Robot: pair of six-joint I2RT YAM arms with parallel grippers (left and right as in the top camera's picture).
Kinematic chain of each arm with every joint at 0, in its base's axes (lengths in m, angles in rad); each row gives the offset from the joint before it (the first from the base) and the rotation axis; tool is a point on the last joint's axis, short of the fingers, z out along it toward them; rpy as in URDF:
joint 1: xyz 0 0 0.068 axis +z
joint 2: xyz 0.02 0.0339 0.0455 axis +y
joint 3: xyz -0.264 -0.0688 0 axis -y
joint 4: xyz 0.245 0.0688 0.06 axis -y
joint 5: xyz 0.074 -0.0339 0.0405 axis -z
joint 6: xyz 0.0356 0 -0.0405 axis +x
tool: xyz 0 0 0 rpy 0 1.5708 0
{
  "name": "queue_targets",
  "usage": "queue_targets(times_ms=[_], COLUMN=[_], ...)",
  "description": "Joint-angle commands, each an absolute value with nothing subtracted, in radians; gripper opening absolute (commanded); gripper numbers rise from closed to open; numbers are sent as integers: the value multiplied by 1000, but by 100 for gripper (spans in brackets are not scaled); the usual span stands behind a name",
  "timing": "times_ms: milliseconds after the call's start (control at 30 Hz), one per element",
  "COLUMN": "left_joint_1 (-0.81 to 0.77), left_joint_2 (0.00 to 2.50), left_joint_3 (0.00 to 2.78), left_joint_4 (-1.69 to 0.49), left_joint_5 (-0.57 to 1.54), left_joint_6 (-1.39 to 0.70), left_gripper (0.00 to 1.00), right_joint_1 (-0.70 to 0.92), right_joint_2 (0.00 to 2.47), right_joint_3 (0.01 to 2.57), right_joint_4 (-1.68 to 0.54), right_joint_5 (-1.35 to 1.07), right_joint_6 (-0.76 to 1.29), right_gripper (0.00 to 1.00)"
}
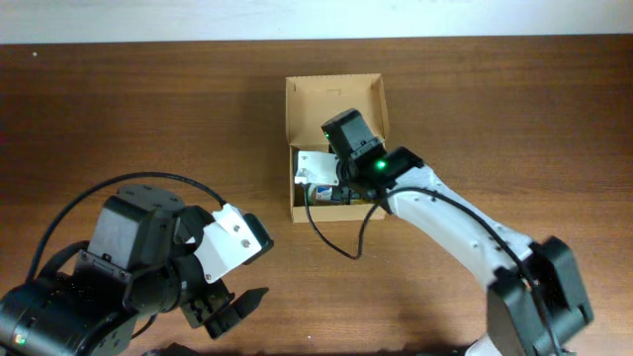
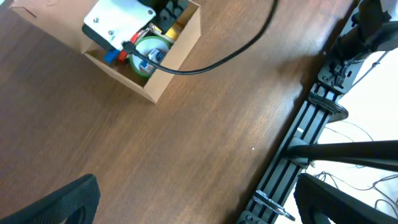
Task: Pack container
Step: 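Carry the marker into the box and release it upright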
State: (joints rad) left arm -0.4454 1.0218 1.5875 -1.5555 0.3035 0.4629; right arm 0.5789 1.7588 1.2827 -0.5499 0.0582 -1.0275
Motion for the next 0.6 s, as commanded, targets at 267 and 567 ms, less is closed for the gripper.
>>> queue_targets(times_ms=[267, 567], left_joint_1=[-440, -440], left_joint_2=[1019, 1019], left_joint_3=[1587, 1587], left_joint_4=[-1553, -1553], left_joint_5=[318, 318], left_joint_6=[461, 461], left_gripper=[100, 99], right_joint_1=[503, 503], right_joint_2=[1809, 1809], right_joint_3=[1297, 1297], right_joint_4=[-455, -435], right_joint_5=[55, 49], right_joint_6=[-1070, -1069], right_gripper=[4, 33])
